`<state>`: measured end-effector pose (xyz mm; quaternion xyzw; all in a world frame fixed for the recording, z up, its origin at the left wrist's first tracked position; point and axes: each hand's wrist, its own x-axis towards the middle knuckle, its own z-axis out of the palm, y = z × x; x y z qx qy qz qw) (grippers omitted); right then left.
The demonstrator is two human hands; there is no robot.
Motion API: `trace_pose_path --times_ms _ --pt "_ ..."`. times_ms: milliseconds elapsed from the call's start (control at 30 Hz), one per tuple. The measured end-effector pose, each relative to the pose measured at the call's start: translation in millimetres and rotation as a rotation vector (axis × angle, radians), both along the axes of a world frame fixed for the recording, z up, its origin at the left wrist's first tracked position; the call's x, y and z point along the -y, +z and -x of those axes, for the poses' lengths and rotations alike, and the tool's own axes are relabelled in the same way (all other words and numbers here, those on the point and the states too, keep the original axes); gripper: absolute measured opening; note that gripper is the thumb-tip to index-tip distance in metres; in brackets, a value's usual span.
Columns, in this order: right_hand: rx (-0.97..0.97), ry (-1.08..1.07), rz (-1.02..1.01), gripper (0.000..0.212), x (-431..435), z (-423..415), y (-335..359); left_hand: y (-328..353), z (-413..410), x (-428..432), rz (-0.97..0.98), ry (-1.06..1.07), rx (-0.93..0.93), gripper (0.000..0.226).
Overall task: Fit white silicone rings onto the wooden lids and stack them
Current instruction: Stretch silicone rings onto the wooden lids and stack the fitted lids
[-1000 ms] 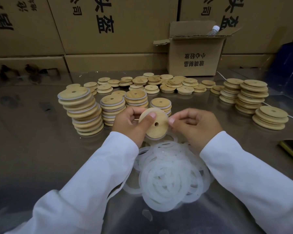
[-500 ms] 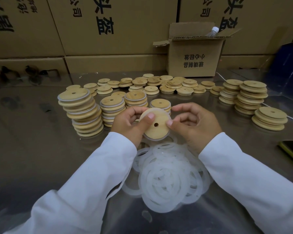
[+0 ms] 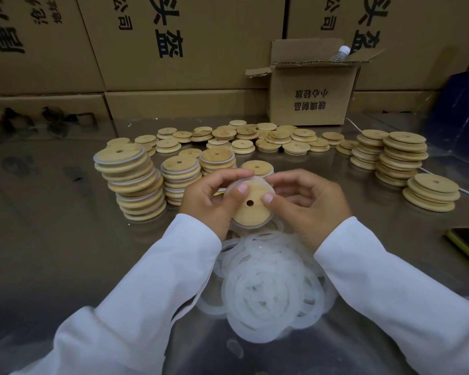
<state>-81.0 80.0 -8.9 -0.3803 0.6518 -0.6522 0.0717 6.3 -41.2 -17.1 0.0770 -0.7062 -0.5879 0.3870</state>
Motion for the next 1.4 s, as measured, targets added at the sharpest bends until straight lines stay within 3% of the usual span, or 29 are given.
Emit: trace_pose_path --times_ms 200,433,867,1400 --pt "0.048 0.046 0.050 0.031 -0.3 -3.0 1.7 -0.2 -0.5 0.0 -0.045 -0.059 -0.018 0.023" --pt "-0.201 -0.057 -0.034 0.034 -2.5 -6.0 1.7 0.3 0.0 -0.9 -0.083 -0.101 -0.025 0.019" --pt "0.103 -0.023 0.020 0.018 1.2 -2.8 0.2 4.2 -3.3 -8.6 0.057 0.011 0.015 0.026" --pt "-0.096 -0.148 -0.158 0.017 1.3 -1.2 5.6 5.3 -3.6 -6.5 0.051 0.026 0.034 0.030"
